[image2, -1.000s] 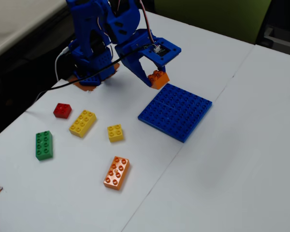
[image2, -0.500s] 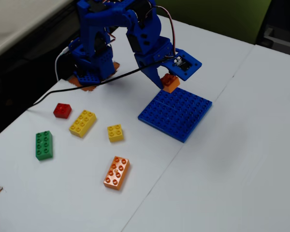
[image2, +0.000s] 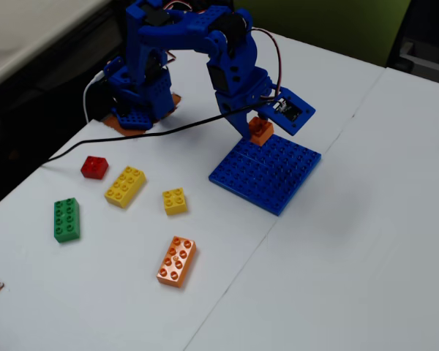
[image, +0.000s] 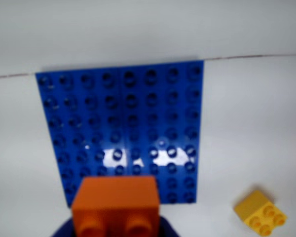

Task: Pick up the 2x2 orange block and go up the 8x8 blue block.

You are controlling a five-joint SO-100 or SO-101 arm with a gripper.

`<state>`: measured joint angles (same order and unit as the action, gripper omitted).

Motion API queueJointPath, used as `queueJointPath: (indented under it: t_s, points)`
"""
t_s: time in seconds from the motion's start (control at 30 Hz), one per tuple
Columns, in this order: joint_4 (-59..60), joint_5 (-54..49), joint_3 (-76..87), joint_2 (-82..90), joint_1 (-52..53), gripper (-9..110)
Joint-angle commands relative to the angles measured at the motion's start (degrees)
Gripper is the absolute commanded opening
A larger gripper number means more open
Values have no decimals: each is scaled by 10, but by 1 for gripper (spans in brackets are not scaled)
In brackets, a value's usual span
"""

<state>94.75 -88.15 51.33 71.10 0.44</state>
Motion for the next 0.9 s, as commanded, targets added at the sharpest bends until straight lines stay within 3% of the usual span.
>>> queueJointPath:
  t_s: [0.0,0.87]
  points:
    - [-15,-5,-32,1,-7,0]
    - [6,-4,-75,-18,-11,0]
